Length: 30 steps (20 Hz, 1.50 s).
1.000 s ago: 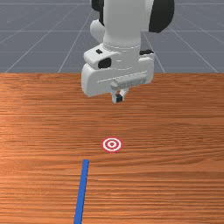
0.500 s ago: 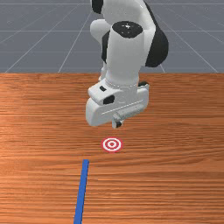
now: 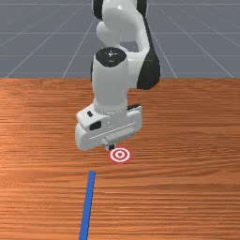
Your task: Pull the pivot to the target area
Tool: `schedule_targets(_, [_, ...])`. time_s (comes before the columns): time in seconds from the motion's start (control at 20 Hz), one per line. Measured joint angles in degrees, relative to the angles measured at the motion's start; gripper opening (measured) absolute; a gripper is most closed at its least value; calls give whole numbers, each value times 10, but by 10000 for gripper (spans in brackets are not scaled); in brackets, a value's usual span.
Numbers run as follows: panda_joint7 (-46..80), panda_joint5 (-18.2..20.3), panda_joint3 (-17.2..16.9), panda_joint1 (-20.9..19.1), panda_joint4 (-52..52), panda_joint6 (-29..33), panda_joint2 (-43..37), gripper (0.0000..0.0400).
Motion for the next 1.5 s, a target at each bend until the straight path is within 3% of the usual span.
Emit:
schedule_targets(0.1, [4, -24, -15, 8, 14, -5, 8, 0])
schedule_targets(0.15, [-11, -5, -1, -4, 15, -6, 8, 0])
schedule_targets(0.3, [-11, -4, 0, -8, 111, -57, 61, 0])
schedule_targets(0.35, [-21, 14, 14, -21, 182, -93, 99, 0])
schedule_targets(0.5, [3, 3, -1, -17, 183, -92, 101, 0])
schedule_targets(0.55, [-25, 16, 15, -32, 256, -127, 139, 0])
schedule_targets(0.6, [-16, 2, 2, -23, 211, -79, 120, 0])
schedule_targets(0.65, [-16, 1, 2, -24, 240, -117, 133, 0])
schedule_targets(0.75, [-16, 4, 3, -23, 193, -35, 123, 0])
schedule_targets(0.85, [-15, 4, 4, -24, 217, -43, 153, 0])
schedule_targets(0.9, [-17, 7, 5, -23, 145, 56, 134, 0])
schedule_targets(0.95, [-18, 8, 6, -23, 133, 80, 139, 0])
schedule_targets(1.0, [-16, 7, 5, -23, 155, 57, 158, 0])
schedule_targets(1.05, [9, -21, -20, -9, 233, -16, 203, 0])
schedule_targets(1.1, [35, -47, -47, 7, 249, -21, 220, 0])
schedule_targets(1.15, [31, -42, -42, 5, 246, -14, 224, 157])
schedule_targets(1.2, [27, -38, -38, 3, 245, -11, 226, 253])
schedule_targets(1.25, [-3, -6, -5, -17, 241, -8, 224, 310])
schedule_targets(1.35, [-2, -7, -5, -16, 248, -19, 227, 367])
schedule_targets(1.5, [39, 4, -10, -31, 304, -50, 256, 393])
